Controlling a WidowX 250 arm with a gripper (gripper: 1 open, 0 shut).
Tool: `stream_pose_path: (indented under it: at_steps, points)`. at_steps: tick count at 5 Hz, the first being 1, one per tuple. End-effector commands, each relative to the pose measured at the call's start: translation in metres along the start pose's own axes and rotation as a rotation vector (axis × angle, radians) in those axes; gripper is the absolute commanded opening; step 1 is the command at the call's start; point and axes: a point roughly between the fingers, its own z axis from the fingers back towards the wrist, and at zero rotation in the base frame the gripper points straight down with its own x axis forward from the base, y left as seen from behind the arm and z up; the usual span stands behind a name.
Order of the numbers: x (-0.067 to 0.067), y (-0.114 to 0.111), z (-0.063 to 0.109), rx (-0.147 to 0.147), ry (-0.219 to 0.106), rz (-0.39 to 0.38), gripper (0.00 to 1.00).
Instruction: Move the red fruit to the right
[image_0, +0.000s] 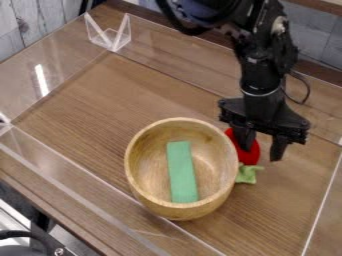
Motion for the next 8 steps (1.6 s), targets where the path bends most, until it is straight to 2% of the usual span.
stream_pose_path:
  at_steps: [1, 2, 3, 4, 5, 6, 7, 8]
  points:
    - [0.013, 0.0, 0.007, -0.015, -0.037, -0.021, 0.0]
    - [0.014, -0.002, 0.006, -0.02, -0.027, -0.034, 1.0]
    - [0.015, -0.003, 0.004, -0.027, -0.019, -0.045, 1.0]
    - [0.016, -0.001, 0.002, -0.026, -0.015, -0.053, 0.0]
    - [0.017, 0.0, 0.001, -0.027, -0.011, -0.064, 0.0]
    - [0.017, -0.002, 0.0, -0.032, -0.005, -0.074, 1.0]
    - [0.016, -0.002, -0.002, -0.029, -0.002, -0.07, 0.0]
    - [0.006, -0.013, 0.006, -0.026, -0.012, -0.067, 0.0]
